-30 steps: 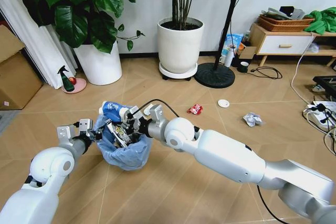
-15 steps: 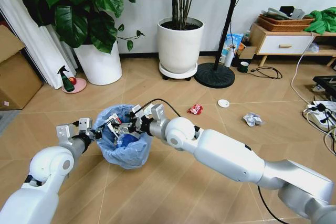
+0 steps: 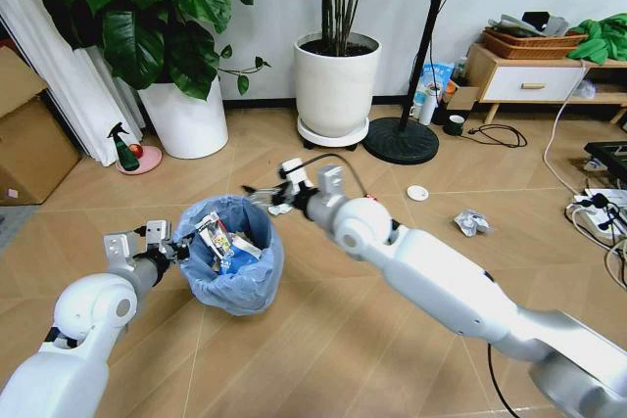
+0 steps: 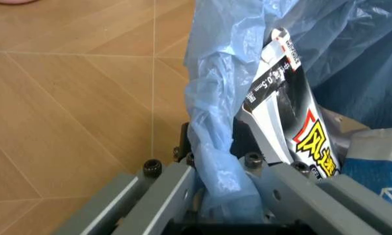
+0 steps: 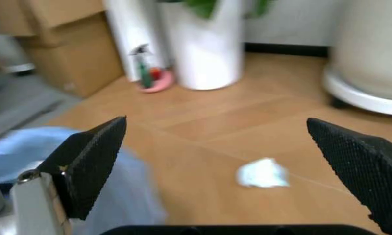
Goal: Pick up the trash bin and place the garbage on the floor into it.
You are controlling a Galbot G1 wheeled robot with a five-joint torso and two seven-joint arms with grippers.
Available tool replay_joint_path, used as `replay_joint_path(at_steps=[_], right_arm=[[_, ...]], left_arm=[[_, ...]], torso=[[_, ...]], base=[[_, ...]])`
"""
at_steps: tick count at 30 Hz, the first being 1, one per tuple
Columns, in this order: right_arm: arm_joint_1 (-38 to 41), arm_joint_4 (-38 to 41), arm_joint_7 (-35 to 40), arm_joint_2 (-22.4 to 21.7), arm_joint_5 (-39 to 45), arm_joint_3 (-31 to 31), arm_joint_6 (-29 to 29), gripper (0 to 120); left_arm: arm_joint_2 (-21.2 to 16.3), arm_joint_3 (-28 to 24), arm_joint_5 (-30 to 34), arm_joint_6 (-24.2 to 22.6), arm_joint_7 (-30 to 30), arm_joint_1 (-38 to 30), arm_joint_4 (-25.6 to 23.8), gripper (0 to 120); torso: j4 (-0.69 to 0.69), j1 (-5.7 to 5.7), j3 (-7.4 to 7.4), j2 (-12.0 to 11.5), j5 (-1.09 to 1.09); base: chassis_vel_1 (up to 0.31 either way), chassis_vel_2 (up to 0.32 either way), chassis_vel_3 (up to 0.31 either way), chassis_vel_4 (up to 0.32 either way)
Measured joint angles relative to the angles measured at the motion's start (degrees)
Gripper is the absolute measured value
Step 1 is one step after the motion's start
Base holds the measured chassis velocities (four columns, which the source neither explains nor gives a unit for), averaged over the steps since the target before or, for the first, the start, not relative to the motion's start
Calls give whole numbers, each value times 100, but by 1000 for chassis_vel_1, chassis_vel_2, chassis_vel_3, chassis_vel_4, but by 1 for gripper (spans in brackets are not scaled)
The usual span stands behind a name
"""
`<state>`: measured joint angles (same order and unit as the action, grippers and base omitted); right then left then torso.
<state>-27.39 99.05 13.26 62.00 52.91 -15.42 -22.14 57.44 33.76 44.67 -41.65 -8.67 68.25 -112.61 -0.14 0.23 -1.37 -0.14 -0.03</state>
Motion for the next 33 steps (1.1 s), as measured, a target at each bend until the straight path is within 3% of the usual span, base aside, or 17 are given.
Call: replay_joint_path(at_steps=[6, 15, 17, 21, 33], right_arm=[[-1084, 251, 57, -607, -829, 1324, 117, 100], [-2582, 546, 215, -722, -1476, 2627, 266, 100], [-3235, 746, 187, -691, -1773, 3296, 286, 100], [-3907, 957, 121, -601, -2084, 3938, 356, 100], [-4809, 1257, -105, -335, -2327, 4720, 479, 100]], left_arm=[[-14, 15, 0, 0, 20, 19, -15, 0], [11, 25, -14, 0, 23, 72, -37, 0], [13, 37, -18, 1, 23, 99, -66, 0], [12, 87, -35, 6, 25, 143, -94, 0], [38, 169, -96, 11, -20, 298, -244, 0]], torso=[[-1, 0, 1, 0, 1], [0, 0, 0, 0, 2], [0, 0, 1, 0, -1], [-2, 0, 1, 0, -1], [0, -1, 0, 1, -2]], base=[[0, 0, 0, 0], [0, 0, 0, 0], [0, 0, 0, 0], [0, 0, 0, 0], [0, 0, 0, 0]])
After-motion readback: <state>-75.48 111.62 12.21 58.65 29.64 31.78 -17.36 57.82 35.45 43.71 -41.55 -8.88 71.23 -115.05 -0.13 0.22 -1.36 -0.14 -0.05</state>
